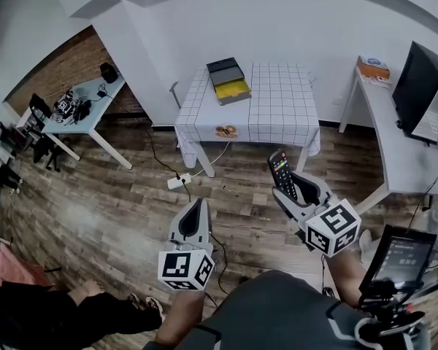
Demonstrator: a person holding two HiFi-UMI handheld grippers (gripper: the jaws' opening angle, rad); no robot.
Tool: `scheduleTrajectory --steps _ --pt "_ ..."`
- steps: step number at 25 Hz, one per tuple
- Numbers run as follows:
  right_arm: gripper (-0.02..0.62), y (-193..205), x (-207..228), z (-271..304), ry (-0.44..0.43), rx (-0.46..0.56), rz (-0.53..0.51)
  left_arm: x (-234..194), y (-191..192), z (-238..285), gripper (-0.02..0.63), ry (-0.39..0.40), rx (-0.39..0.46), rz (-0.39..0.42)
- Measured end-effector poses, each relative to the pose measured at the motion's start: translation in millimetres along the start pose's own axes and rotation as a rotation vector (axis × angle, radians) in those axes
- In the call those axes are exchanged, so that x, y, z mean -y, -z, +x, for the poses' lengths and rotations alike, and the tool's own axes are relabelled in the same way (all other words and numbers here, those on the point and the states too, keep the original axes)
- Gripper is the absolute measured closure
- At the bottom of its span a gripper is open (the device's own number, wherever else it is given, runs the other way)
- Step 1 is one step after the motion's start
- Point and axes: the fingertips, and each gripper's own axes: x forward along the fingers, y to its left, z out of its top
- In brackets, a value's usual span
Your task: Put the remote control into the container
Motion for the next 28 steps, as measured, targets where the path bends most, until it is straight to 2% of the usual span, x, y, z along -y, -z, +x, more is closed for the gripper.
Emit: scheduleTrajectory --steps 6,17,28 --pt "0.382 -4.3 -10.8 16.5 0.023 0.006 0.004 -21.0 -0.8 -1.7 0.597 0.025 0.001 -0.002" --pt "0.382 2.6 -24.7 37.2 0.092 0.003 0.021 -44.8 13.3 10.3 0.597 0.128 -0.014 -0.026" --pt "0.382 -11.7 50.5 82.4 0.083 0.028 0.032 -56.4 3.5 90.8 0.597 0.104 -0.016 -0.002"
